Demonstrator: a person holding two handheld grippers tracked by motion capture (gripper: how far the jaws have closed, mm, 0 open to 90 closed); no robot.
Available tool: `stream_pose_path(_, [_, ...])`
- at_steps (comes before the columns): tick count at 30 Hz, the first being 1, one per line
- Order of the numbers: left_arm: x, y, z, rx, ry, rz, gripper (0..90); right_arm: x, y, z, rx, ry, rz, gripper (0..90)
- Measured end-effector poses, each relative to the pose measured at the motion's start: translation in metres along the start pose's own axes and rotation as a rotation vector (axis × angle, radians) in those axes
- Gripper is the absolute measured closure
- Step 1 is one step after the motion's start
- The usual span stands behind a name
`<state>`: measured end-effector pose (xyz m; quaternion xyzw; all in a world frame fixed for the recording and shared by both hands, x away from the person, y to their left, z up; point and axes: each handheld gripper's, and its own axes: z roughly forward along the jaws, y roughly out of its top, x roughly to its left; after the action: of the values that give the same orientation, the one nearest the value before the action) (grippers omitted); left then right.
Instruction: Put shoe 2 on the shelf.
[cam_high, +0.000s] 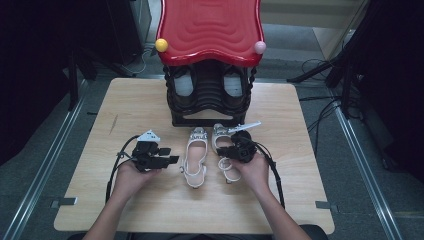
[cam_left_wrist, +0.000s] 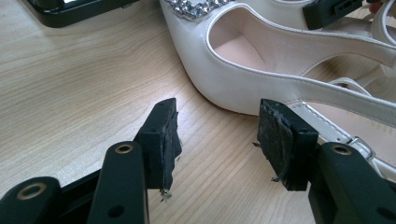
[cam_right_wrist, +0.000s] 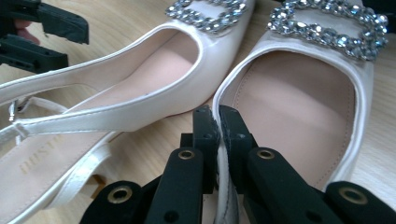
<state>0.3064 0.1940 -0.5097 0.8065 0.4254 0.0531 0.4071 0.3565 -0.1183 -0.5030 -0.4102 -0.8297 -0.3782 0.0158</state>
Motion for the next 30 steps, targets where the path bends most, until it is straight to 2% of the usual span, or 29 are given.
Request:
stream_pose_path(3, [-0.002, 0.0, 0.0, -0.009, -0.002, 0.015, 50.9, 0.004, 0.0, 0.003, 0.003, 0.011, -0.012, 88.2])
stream_pose_path(6, [-0.004, 0.0, 0.001, -0.019, -0.016, 0.011, 53.5, 0.01, 0.0, 0.006, 0.005, 0.006, -0.023, 87.3])
stream_pose_path(8, [-0.005, -0.001, 0.004, -0.011, -0.037, 0.006, 56.3, 0.013, 0.001, 0.007, -0.007, 0.004, -0.034, 84.0])
stream_pose_path(9, [-0.006, -0.001, 0.005, -0.004, -0.035, 0.01, 57.8, 0.012, 0.001, 0.006, -0.029, 0.023, -0.033, 81.2])
stream_pose_path(11, [-0.007, -0.001, 0.008, 0.003, -0.05, 0.006, 60.3, 0.01, 0.003, 0.002, -0.047, 0.054, -0.019, 79.6])
stream_pose_path(14, [-0.006, -0.001, 0.009, 0.01, -0.065, -0.013, 64.7, 0.012, 0.005, -0.011, -0.07, 0.026, -0.049, 79.7])
stream_pose_path(18, [-0.003, 0.001, 0.01, 0.002, -0.076, -0.034, 70.9, 0.01, 0.005, -0.028, -0.113, 0.025, -0.07, 85.8])
stream_pose_path(20, [-0.002, 0.001, 0.012, 0.005, -0.075, -0.039, 72.0, 0.006, 0.004, -0.034, -0.122, 0.019, -0.09, 90.0])
stream_pose_path(22, [-0.001, 0.001, 0.014, 0.011, -0.075, -0.039, 74.1, 0.001, 0.0, -0.039, -0.124, -0.013, -0.108, 90.0])
stream_pose_path(26, [-0.002, 0.004, 0.019, 0.023, -0.078, -0.035, 79.0, -0.015, -0.006, -0.043, -0.124, -0.04, -0.061, 90.0])
stream_pose_path(30, [-0.002, 0.005, 0.027, 0.036, -0.076, -0.025, 78.6, -0.031, -0.013, -0.04, -0.102, -0.069, -0.017, 90.0])
